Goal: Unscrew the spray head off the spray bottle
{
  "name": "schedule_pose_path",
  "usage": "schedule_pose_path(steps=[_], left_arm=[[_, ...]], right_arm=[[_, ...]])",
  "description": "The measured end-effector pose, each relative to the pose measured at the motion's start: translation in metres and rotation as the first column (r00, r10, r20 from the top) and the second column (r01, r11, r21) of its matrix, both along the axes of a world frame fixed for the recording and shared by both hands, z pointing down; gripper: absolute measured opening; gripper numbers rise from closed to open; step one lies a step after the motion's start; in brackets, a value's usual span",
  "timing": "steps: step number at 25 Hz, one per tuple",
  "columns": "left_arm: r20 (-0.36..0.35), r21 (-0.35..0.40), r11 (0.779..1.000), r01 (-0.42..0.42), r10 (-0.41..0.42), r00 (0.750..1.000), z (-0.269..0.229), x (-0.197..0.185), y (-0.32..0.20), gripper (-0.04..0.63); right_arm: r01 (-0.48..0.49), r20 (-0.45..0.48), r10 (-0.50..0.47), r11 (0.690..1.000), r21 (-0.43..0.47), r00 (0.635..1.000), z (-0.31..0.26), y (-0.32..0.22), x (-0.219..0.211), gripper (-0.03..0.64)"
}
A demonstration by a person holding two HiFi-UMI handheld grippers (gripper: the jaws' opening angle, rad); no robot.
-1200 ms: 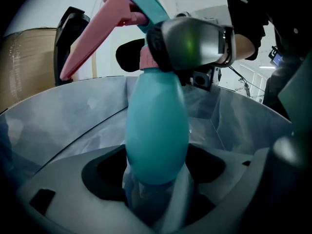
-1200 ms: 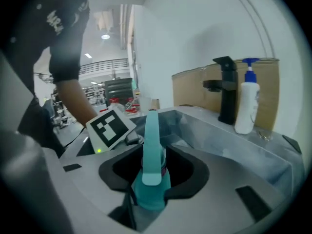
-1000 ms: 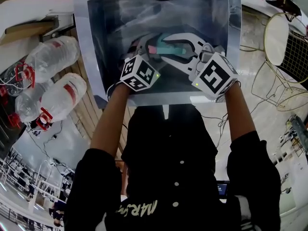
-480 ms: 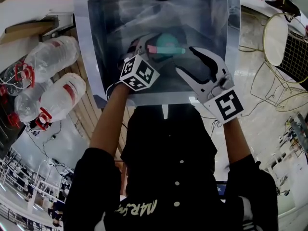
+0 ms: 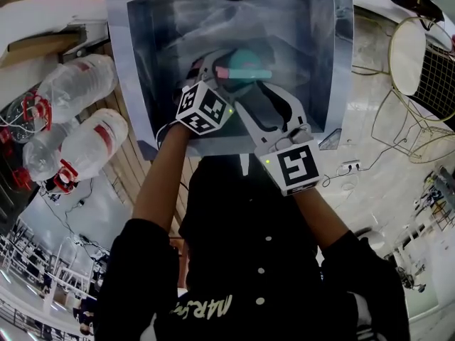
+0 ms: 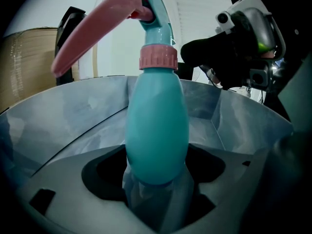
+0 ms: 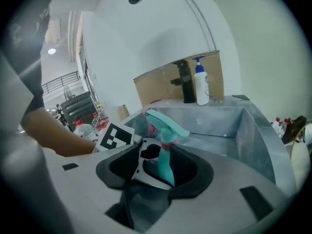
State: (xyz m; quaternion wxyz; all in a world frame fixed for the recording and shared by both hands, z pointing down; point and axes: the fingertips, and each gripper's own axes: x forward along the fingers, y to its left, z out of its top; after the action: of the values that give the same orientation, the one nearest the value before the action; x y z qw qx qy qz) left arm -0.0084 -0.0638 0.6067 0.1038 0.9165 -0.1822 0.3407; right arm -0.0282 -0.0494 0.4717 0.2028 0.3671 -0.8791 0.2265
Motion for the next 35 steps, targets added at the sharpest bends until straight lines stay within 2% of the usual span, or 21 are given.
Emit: schedule_pose_path(steps=[4,10,16,26,35], left_arm=[[0.003,0.001,1.000,-0.002,0.002,1.000,0.000,0.000,0.002,0.388],[0.000,-0.003,1.000,0.003,-0.003,1.000,0.001,-0.003,0.001,0.388],[0.008,-0.011,1.000,0.013,-0.013,1.000,0.007,-0.004,0.001,0.388],[0.005,-0.012,1.000,0.013,-0.013,1.000,0.007,-0.004,-0.002,0.388],[-0.025,0.006,1.000,0.008,-0.008,1.000,0.007,-0.002,-0.002,0.388]], right_arm=[[-0.026,-0.047,0.025,1.000,-0.017,0.999,0.005,-0.003,-0.002,0.220],[-0.018,-0.062,0.018,1.000,-0.004,0.998,0.008,-0.005,-0.009,0.239],[0.001,-0.057,-0.001,1.000,0.011,0.998,0.008,-0.006,-0.015,0.307],[-0.006,0.011,0.006,1.000,0.011,1.000,0.006,-0.013,-0.017,0.341],[0.026,0.065,-0.028,0.999,0.026,0.998,0.005,-0.019,-0.020,0.356]])
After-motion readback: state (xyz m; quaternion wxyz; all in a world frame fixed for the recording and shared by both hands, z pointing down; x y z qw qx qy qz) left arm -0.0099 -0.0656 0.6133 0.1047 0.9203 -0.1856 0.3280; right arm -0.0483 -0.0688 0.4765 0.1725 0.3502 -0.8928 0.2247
